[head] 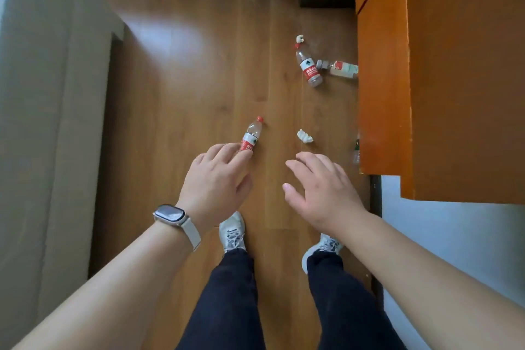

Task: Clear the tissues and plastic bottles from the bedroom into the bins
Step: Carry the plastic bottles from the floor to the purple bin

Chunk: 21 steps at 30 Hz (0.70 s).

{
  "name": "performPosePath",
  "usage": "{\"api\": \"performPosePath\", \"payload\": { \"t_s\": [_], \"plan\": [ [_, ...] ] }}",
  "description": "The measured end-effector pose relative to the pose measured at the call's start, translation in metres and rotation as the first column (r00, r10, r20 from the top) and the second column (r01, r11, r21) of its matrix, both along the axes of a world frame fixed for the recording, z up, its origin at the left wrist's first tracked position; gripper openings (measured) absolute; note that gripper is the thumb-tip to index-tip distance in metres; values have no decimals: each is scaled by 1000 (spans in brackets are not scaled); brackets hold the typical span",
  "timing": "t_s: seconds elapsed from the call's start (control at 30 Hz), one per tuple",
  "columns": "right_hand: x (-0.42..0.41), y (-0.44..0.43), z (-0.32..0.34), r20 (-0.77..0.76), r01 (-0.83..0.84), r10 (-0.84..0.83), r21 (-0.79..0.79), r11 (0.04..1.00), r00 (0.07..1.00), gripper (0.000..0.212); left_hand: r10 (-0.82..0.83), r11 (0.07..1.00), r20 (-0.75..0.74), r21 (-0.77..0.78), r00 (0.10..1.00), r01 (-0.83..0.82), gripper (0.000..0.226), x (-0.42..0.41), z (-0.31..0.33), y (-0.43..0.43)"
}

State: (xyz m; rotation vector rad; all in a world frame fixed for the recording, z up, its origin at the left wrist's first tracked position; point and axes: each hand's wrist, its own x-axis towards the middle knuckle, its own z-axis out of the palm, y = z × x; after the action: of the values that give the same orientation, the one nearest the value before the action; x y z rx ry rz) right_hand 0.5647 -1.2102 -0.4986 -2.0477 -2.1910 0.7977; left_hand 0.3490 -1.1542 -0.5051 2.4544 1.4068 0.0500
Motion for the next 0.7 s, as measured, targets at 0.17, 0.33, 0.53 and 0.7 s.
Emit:
{"api": "performPosePath", "payload": {
  "t_s": [0.17,0.33,0.53,0.7],
  "plan": [
    [17,8,-121,55,44,-44,-15,999,998,54,32,999,-10,-34,999,-32,41,11,-135,7],
    [39,17,-250,123,74,-67,-52,996,990,47,33,999,56,5,998,-34,35,26,-269,22],
    [62,27,-387,159,33,-32,-6,999,987,45,85,996,-15,14,996,-85,30,34,-411,42],
    [91,45,-467,197,-4,-13,84,996,980,46,225,974,-97,-16,970,-227,41,37,-501,65]
  ]
}}
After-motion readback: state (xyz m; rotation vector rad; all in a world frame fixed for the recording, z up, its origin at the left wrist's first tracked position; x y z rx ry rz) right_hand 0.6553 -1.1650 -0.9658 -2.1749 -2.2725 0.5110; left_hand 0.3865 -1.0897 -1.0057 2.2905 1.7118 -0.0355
